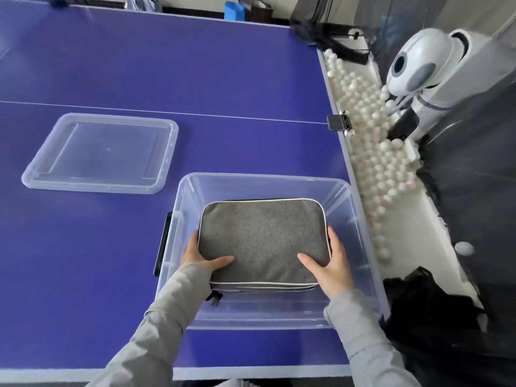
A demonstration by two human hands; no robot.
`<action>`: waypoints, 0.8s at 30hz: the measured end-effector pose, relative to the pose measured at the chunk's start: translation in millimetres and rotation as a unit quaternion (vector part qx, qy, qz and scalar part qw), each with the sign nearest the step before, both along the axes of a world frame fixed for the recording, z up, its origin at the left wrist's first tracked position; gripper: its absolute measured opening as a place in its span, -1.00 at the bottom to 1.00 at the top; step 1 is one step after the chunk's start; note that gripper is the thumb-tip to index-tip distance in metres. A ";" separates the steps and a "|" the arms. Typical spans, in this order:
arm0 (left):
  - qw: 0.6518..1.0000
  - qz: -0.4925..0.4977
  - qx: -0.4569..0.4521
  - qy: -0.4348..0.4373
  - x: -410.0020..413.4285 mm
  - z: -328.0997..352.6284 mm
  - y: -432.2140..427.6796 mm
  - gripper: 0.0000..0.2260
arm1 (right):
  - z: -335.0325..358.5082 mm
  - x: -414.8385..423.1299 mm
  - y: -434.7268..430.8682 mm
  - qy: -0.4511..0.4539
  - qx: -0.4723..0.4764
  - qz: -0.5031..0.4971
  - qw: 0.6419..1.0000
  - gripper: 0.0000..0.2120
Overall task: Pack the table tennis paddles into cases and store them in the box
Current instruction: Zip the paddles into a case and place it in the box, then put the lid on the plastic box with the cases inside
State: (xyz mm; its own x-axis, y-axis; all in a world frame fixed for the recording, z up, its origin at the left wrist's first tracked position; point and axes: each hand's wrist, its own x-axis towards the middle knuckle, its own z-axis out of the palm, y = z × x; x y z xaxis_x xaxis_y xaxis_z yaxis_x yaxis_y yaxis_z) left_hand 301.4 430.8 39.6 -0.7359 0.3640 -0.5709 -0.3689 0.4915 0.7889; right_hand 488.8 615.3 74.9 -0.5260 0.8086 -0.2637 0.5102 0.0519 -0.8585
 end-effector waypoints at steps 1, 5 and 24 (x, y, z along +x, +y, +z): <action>1.000 -0.002 -0.001 0.001 0.1 1.3 0.4 -0.18 | -0.8 0.6 -0.5 -0.001 0.005 -0.001 1.000 -0.21; 1.000 -0.001 0.000 0.016 2.7 7.2 1.8 -0.18 | -1.1 3.3 -0.2 -0.007 0.020 0.001 1.000 -0.23; 0.808 -0.184 -0.180 0.530 -22.5 80.5 -79.1 -0.42 | 50.4 -86.9 -73.0 0.013 0.270 0.052 0.961 -0.48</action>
State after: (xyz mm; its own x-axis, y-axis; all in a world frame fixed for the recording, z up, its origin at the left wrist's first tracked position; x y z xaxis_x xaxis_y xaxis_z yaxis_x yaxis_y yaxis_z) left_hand 278.9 351.6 120.1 -0.7613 0.6196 0.1911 0.6428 0.6827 0.3475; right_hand 401.9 542.3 125.4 -0.6125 0.7663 0.1942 0.4567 0.5436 -0.7042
